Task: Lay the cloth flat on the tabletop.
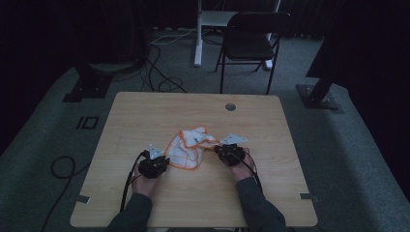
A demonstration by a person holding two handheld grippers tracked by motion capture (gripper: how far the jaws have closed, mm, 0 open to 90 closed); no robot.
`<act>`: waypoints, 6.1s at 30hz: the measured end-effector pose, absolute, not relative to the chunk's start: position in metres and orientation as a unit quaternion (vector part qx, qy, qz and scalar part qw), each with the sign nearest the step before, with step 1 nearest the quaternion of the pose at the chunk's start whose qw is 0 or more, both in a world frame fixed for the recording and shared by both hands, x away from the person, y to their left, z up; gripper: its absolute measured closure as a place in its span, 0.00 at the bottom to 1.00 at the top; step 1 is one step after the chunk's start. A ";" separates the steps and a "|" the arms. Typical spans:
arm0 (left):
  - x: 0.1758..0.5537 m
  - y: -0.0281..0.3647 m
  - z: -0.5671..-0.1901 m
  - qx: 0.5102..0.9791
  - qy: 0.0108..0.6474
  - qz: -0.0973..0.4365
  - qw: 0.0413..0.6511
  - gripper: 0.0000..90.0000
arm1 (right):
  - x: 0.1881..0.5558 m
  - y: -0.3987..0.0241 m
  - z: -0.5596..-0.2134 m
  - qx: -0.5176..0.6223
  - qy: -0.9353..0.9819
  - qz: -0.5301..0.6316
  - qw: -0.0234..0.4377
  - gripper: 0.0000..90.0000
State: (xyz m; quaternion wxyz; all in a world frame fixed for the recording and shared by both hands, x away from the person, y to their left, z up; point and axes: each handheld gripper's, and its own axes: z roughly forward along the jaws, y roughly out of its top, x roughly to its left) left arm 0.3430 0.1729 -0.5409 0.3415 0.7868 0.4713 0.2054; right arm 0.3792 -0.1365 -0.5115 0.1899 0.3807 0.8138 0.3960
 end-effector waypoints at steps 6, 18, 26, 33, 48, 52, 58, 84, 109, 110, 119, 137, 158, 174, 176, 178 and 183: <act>0.342 0.177 -0.541 0.786 0.473 0.207 0.339 0.85 | 0.373 -0.166 -0.513 0.390 0.811 0.388 0.198 0.98; 0.342 0.177 -0.540 0.784 0.478 0.207 0.338 0.85 | 0.359 -0.207 -0.515 0.412 0.803 0.374 0.211 0.88; 0.342 0.176 -0.540 0.782 0.480 0.195 0.346 0.77 | 0.361 -0.201 -0.511 0.420 0.794 0.392 0.198 0.81; 0.345 0.171 -0.534 0.783 0.472 0.200 0.353 0.70 | 0.364 -0.183 -0.523 0.422 0.796 0.392 0.183 0.77; 0.368 0.157 -0.528 0.791 0.456 0.208 0.351 0.67 | 0.373 -0.165 -0.534 0.424 0.800 0.388 0.173 0.70; 0.377 0.153 -0.529 0.794 0.450 0.213 0.349 0.67 | 0.375 -0.162 -0.536 0.424 0.801 0.386 0.171 0.70; 0.384 0.150 -0.535 0.799 0.453 0.206 0.338 0.69 | 0.378 -0.159 -0.542 0.424 0.807 0.375 0.168 0.70; 0.359 0.171 -0.539 0.791 0.470 0.187 0.344 0.80 | 0.368 -0.165 -0.543 0.416 0.814 0.366 0.174 0.72; 0.357 0.167 -0.525 0.788 0.474 0.205 0.335 0.82 | 0.365 -0.167 -0.534 0.409 0.819 0.362 0.176 0.71; 0.360 0.167 -0.524 0.787 0.474 0.208 0.335 0.82 | 0.367 -0.167 -0.534 0.409 0.818 0.363 0.178 0.71; 0.395 0.161 -0.524 0.787 0.480 0.214 0.322 0.82 | 0.381 -0.163 -0.539 0.423 0.814 0.355 0.180 0.74; 0.413 0.160 -0.536 0.793 0.478 0.204 0.318 0.84 | 0.384 -0.167 -0.541 0.428 0.812 0.358 0.173 0.76; 0.388 0.180 -0.538 0.775 0.500 0.202 0.329 0.84 | 0.372 -0.180 -0.540 0.434 0.811 0.357 0.163 0.78; 0.400 0.162 -0.531 0.788 0.480 0.214 0.321 0.83 | 0.363 -0.161 -0.529 0.386 0.822 0.384 0.168 0.73; 0.403 0.159 -0.532 0.789 0.478 0.213 0.321 0.83 | 0.364 -0.158 -0.526 0.381 0.821 0.390 0.171 0.72; 0.405 0.156 -0.533 0.791 0.477 0.211 0.320 0.83 | 0.365 -0.154 -0.524 0.375 0.820 0.396 0.172 0.71; 0.407 0.153 -0.536 0.790 0.480 0.210 0.320 0.84 | 0.370 -0.142 -0.521 0.364 0.825 0.397 0.170 0.69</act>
